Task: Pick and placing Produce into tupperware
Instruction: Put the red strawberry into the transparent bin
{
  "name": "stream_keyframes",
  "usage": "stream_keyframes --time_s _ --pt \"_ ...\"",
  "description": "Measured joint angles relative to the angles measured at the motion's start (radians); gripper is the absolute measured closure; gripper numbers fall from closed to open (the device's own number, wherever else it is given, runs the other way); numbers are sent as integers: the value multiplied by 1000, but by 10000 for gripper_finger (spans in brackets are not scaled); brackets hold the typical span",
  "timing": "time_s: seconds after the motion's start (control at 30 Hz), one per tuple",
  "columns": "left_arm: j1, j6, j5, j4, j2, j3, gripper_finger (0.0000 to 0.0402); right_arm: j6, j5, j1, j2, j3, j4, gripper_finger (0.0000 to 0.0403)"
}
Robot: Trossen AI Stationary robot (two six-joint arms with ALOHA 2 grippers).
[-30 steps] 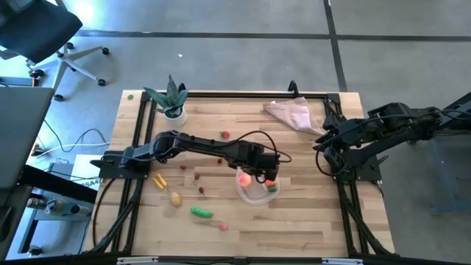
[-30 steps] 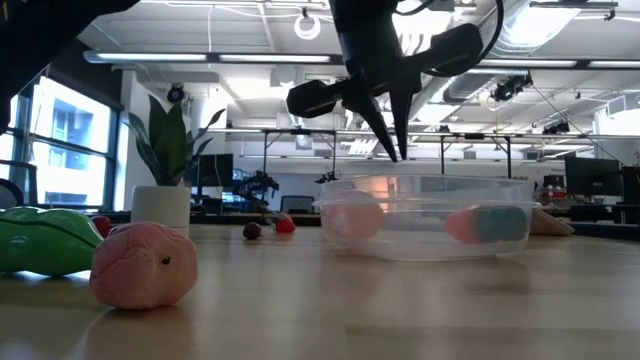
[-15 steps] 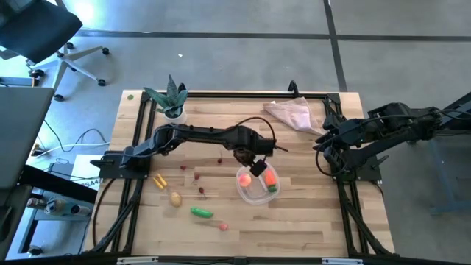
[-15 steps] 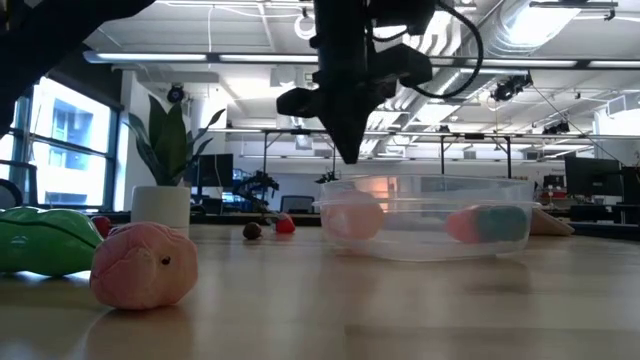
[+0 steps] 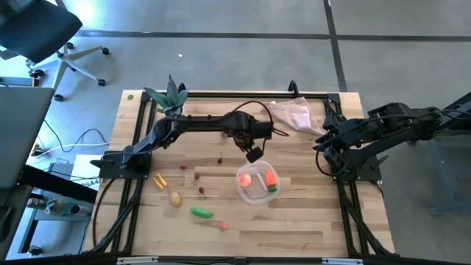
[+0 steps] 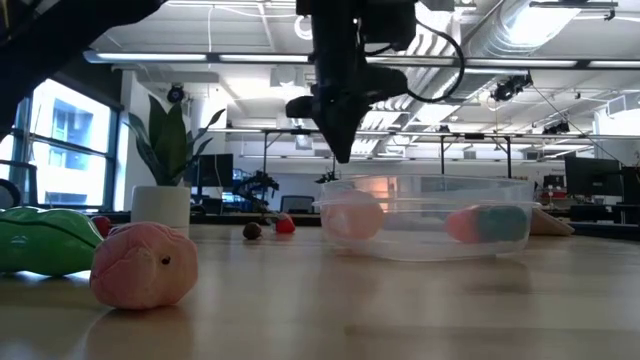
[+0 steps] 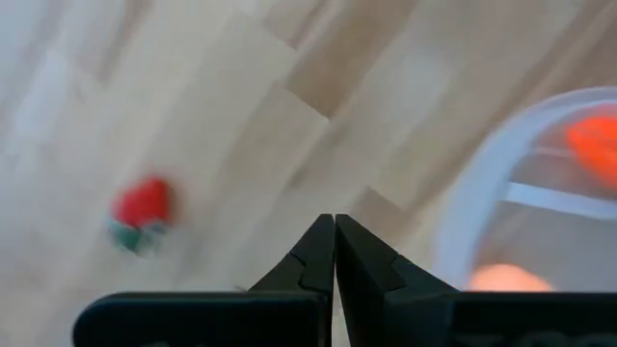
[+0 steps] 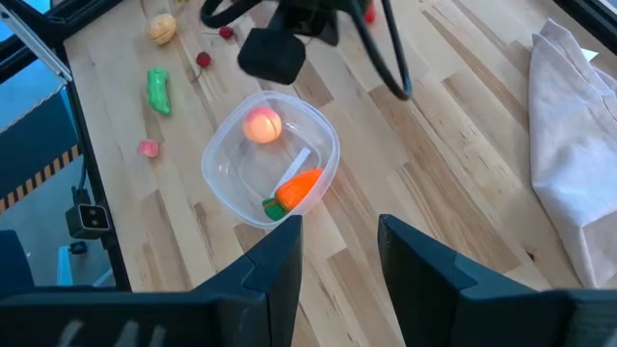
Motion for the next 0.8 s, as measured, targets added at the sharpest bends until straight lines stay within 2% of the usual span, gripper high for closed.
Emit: stream_keyframes --time_s 0.3,0.5,0.8 --pt "32 176 -17 2 4 0 397 0 0 0 0 0 0 272" --pt "45 203 -11 67 4 0 399 0 0 0 0 0 0 272" --pt "87 211 -6 -102 -19 0 394 0 0 0 0 0 0 272"
